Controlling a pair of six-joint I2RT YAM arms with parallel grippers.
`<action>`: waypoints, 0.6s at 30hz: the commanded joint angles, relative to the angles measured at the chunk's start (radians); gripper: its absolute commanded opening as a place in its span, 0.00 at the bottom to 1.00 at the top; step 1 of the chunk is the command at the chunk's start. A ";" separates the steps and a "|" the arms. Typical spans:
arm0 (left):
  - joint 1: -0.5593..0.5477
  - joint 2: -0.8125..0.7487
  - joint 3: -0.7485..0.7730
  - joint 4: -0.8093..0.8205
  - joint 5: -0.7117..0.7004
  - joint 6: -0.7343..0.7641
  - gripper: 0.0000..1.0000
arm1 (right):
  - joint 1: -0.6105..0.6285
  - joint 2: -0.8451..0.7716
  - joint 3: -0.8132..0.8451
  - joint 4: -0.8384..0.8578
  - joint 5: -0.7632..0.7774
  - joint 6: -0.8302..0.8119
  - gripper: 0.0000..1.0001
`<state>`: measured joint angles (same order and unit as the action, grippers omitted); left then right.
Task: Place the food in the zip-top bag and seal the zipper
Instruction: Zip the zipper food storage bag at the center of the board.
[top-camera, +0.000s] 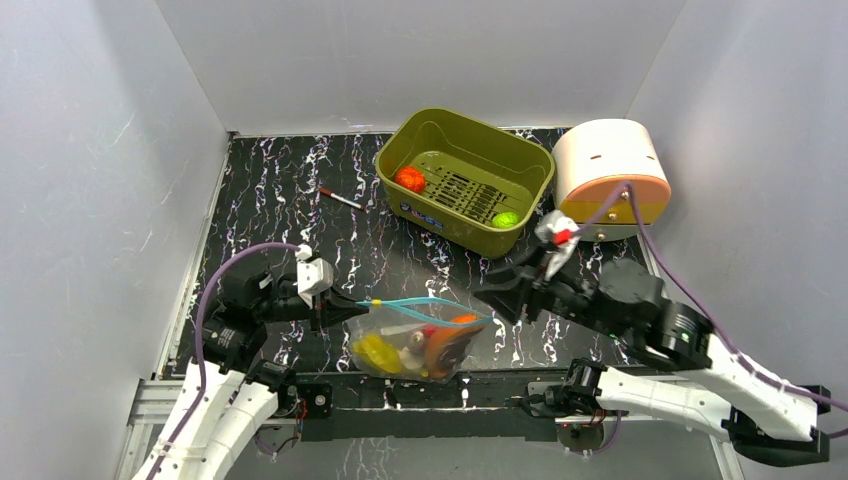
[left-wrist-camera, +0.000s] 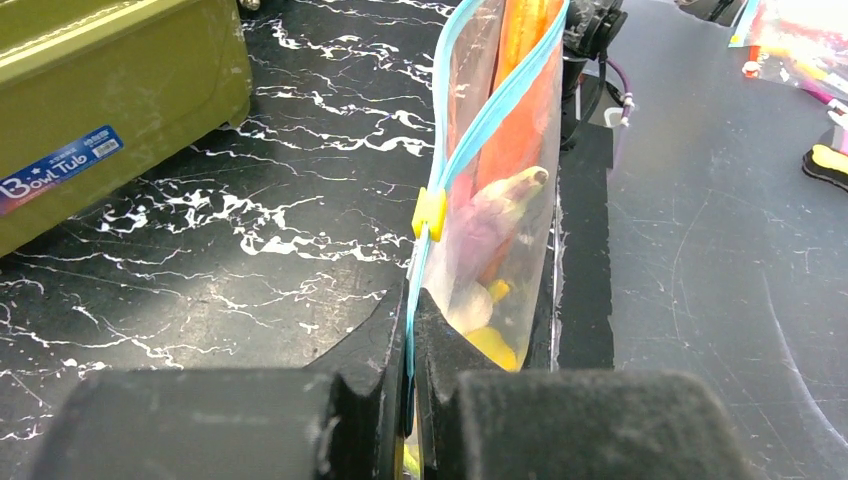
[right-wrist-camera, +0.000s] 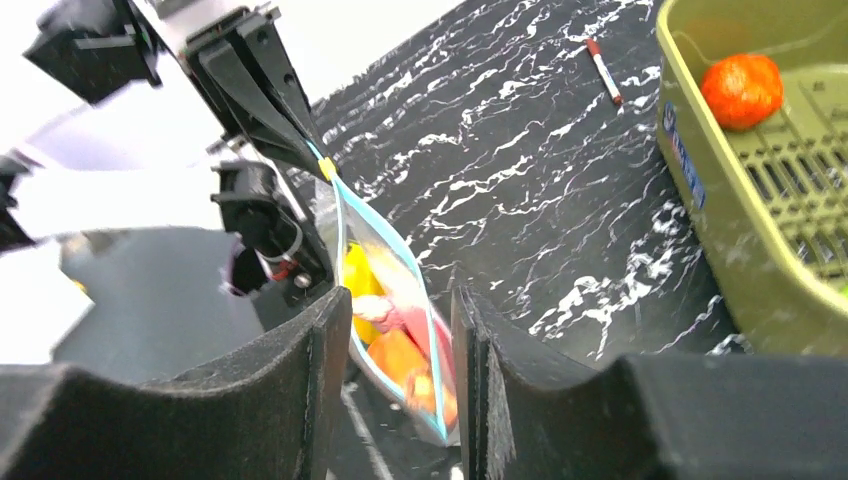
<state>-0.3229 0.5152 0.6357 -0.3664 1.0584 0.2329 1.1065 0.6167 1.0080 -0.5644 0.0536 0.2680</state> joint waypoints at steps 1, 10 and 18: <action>0.001 -0.033 -0.005 0.001 -0.014 0.019 0.00 | 0.004 -0.181 -0.080 -0.068 0.121 0.224 0.38; 0.002 -0.051 -0.010 -0.015 -0.070 0.041 0.00 | 0.004 -0.094 -0.122 -0.149 0.030 0.126 0.40; 0.001 -0.068 -0.001 -0.066 -0.092 0.082 0.00 | 0.004 -0.038 -0.136 -0.109 -0.011 0.102 0.35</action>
<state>-0.3229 0.4614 0.6209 -0.3954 0.9722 0.2703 1.1065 0.6060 0.8581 -0.7380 0.0456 0.3862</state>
